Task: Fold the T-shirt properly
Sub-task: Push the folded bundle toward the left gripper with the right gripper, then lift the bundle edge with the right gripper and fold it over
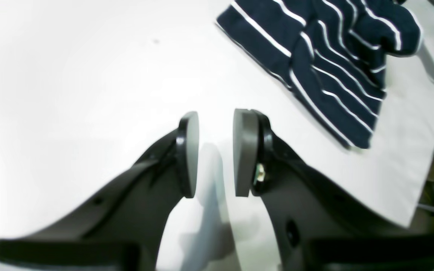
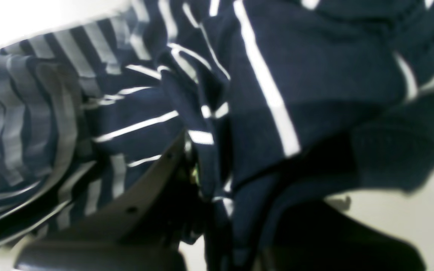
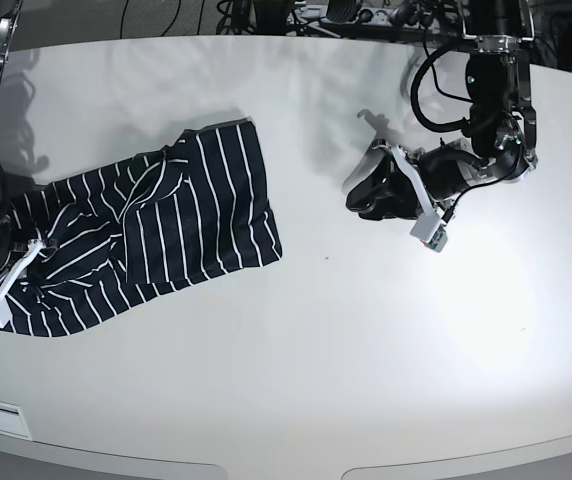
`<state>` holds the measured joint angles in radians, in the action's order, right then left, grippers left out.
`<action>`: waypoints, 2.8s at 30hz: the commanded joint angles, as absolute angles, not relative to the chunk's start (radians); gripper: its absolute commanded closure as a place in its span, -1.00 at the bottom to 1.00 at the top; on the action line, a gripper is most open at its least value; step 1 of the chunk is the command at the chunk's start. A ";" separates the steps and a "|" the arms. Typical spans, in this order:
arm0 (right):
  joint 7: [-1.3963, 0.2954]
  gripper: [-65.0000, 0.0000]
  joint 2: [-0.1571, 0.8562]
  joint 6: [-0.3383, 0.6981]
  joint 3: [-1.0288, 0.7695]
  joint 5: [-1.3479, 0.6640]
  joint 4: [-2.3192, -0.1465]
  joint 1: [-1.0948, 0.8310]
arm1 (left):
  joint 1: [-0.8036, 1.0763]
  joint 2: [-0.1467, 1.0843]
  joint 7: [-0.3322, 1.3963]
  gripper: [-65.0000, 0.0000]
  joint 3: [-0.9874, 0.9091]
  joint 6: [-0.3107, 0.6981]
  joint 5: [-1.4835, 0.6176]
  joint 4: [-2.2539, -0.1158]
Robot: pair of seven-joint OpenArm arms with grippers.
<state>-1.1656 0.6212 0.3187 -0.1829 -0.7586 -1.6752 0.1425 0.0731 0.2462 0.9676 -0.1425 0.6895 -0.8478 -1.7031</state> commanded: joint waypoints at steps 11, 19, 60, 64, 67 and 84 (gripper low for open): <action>-1.317 1.00 0.537 0.542 -0.191 -1.252 -1.714 0.158 | 0.074 0.252 0.943 0.45 -0.144 0.698 -0.877 -1.718; -1.396 1.00 0.510 0.646 -0.191 -1.484 -1.714 0.158 | 0.075 0.252 0.943 0.45 -0.144 0.698 -0.877 -1.718; -1.396 1.00 0.421 0.698 0.038 -1.484 -1.903 0.041 | 0.074 0.252 0.917 0.50 -0.144 0.698 -0.873 -1.718; -1.396 -0.11 0.421 0.698 0.129 -1.484 -1.903 0.040 | 0.071 0.252 0.916 0.50 -0.144 0.698 -0.873 -1.718; -1.396 -0.21 0.421 0.698 0.196 -1.484 -1.903 0.052 | 0.069 0.252 0.913 0.50 -0.144 0.698 -0.873 -1.718; -1.065 -0.19 0.415 0.698 0.490 -0.822 -1.904 0.058 | 0.069 0.252 0.913 0.50 -0.144 0.698 -0.873 -1.718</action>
<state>-1.0821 0.4103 0.6964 0.4973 -0.7982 -1.8893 0.0410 0.0834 0.2470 0.9390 -0.1425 0.6891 -0.8528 -1.7031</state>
